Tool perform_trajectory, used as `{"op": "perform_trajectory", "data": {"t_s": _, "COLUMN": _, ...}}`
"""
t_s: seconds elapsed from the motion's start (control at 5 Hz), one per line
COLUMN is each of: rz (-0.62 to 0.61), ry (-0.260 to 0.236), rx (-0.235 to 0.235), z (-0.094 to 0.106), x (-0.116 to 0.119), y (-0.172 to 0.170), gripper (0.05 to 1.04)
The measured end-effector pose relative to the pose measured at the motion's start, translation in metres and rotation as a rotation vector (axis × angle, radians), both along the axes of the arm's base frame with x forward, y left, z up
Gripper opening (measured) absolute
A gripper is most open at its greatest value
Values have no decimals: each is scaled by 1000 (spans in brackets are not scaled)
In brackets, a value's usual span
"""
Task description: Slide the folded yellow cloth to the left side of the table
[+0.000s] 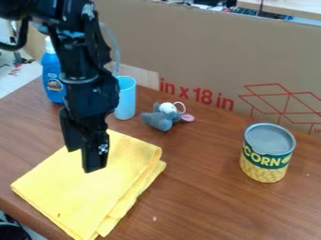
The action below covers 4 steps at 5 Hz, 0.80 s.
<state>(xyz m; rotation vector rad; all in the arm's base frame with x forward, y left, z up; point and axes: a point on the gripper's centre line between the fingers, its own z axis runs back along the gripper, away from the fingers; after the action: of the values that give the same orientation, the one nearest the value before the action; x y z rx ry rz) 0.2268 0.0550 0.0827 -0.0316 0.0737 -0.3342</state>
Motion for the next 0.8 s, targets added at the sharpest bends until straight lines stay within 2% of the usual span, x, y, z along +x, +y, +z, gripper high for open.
{"op": "perform_trajectory", "data": {"t_s": 0.2, "rz": 32, "ry": -8, "rx": 7, "z": -15, "x": 2, "y": 1, "gripper": 1001}}
{"op": "perform_trajectory", "data": {"t_s": 0.4, "rz": 65, "ry": -39, "rx": -39, "z": -24, "x": 6, "y": -3, "gripper": 1001}}
{"op": "perform_trajectory", "data": {"t_s": 0.6, "rz": 107, "ry": -60, "rx": -40, "z": -34, "x": 9, "y": 0, "gripper": 1001}}
{"op": "perform_trajectory", "data": {"t_s": 0.8, "rz": 124, "ry": -37, "rx": -49, "z": -48, "x": 11, "y": 0, "gripper": 1001}}
